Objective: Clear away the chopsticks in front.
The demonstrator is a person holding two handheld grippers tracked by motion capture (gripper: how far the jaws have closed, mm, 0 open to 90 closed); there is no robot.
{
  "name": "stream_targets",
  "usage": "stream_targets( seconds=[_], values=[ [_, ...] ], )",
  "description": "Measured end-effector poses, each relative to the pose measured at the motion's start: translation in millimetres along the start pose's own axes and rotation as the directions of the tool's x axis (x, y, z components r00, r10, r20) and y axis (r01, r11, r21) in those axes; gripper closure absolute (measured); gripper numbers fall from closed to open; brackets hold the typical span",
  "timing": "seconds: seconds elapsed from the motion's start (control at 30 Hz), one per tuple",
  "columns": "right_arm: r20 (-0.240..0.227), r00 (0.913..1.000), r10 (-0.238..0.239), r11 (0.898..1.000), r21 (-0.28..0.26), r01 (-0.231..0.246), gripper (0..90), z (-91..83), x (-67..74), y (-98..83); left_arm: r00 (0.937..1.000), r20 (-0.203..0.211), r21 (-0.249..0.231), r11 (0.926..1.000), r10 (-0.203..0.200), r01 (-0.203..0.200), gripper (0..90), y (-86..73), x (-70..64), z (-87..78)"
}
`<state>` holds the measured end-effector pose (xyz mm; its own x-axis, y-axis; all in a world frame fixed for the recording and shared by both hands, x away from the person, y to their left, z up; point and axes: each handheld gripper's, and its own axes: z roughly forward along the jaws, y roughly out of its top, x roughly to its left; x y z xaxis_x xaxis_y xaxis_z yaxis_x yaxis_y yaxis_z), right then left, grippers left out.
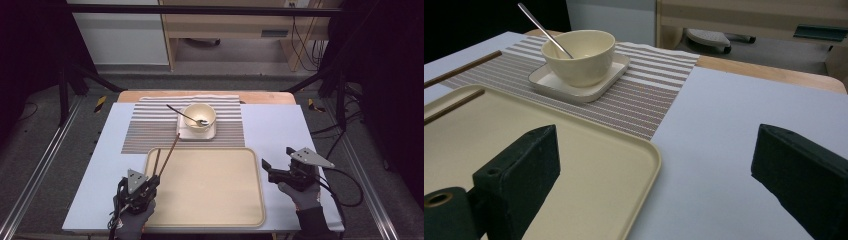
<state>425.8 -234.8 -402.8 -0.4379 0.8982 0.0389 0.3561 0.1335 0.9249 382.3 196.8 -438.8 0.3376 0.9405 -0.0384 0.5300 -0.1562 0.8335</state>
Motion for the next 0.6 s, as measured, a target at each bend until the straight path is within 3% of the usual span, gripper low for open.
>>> stream_targets(
  seconds=[0.27, 0.6],
  values=[
    [0.001, 1.0, -0.001, 1.0, 0.004, 0.001, 5.7, 0.6, 0.3, -0.3, 0.9998, 0.013, 0.044, 0.9989, -0.015, 0.015, 85.0, -21.0, 0.0, 3.2],
    [0.002, 1.0, -0.003, 1.0, 0.005, 0.003, 5.7, 1.0, 0.4, -0.5, 0.9993, 0.03, 0.08, 0.9967, -0.02, 0.017, 85.0, -30.4, 0.3, 10.9]
  ],
)
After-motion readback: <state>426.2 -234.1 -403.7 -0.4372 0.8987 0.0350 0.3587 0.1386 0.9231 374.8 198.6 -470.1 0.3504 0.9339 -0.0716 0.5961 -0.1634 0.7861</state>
